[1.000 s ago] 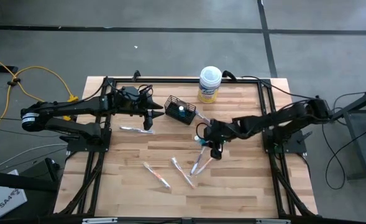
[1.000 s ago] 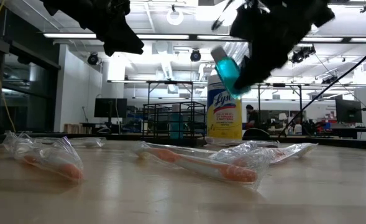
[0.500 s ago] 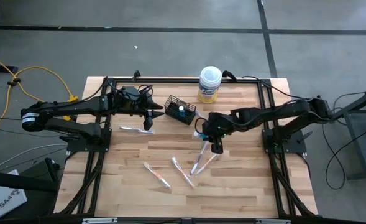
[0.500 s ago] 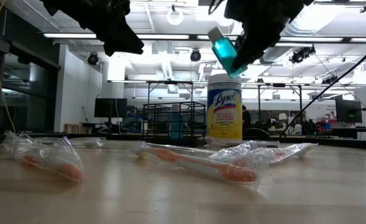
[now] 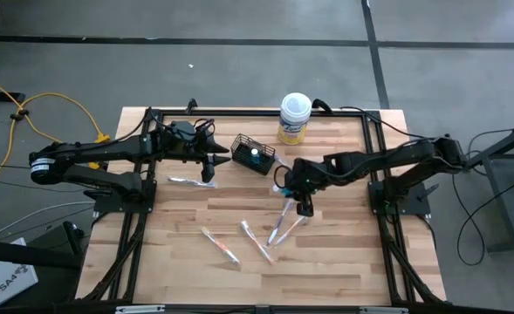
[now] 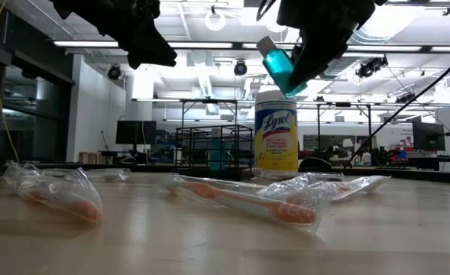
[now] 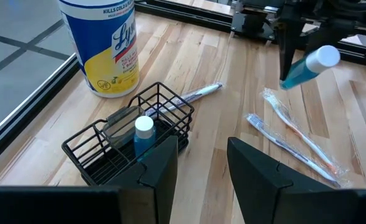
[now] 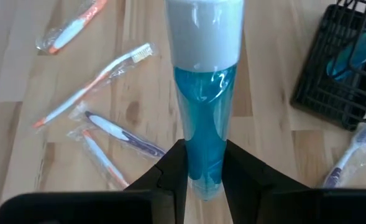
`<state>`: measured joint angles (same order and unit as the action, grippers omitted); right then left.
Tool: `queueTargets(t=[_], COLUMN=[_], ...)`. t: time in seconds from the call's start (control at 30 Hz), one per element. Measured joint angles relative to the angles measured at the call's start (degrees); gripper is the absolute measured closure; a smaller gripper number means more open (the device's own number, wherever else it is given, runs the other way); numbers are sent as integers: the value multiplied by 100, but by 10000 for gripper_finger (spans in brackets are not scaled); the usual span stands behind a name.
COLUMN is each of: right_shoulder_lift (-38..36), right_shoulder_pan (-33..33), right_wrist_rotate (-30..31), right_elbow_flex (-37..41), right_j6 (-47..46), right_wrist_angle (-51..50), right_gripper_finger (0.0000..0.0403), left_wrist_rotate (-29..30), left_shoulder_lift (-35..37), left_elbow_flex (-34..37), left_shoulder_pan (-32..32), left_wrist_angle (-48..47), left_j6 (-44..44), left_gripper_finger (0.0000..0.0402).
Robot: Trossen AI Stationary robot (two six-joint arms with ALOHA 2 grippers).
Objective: Pick & Place toothbrushing station
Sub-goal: Put the blue mouthwash into the black mesh organizer
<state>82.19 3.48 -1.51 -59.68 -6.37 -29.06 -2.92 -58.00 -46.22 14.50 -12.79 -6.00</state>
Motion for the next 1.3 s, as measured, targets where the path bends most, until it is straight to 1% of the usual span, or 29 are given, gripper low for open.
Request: queueTargets(t=[0.57,0.7,0.8,0.87,1.0,1.07,1.17,1.3], right_shoulder_lift=[0,0,0,0,0,0,0,0], right_shoulder_pan=[38,38,38,38,38,38,40,40], right_wrist_rotate=[-56,-56,-58,-58,-60,-60,-60,-60], right_elbow_flex=[0,0,0,0,2,2,4,4], right_j6=[-105,-107,-107,-109,-109,-111,-131,-133], right_wrist_angle=[127,127,127,128,147,147,146,146], right_gripper_finger=[328,328,328,328,328,328,328,328], left_wrist_rotate=[0,0,-3,-129,-721,-901,-923,-894], left_shoulder_lift=[0,0,-8,-49,-278,-470,-829,-1268], left_elbow_flex=[0,0,-1,-4,-4,-4,-4,-4], left_shoulder_pan=[-2,-1,-2,-23,-138,-257,-492,-829], left_wrist_angle=[22,29,316,481,710,879,1225,1993], left_j6=[-1,-142,-99,-167,-337,-345,-248,-3], left_gripper_finger=[266,266,266,266,266,266,266,266])
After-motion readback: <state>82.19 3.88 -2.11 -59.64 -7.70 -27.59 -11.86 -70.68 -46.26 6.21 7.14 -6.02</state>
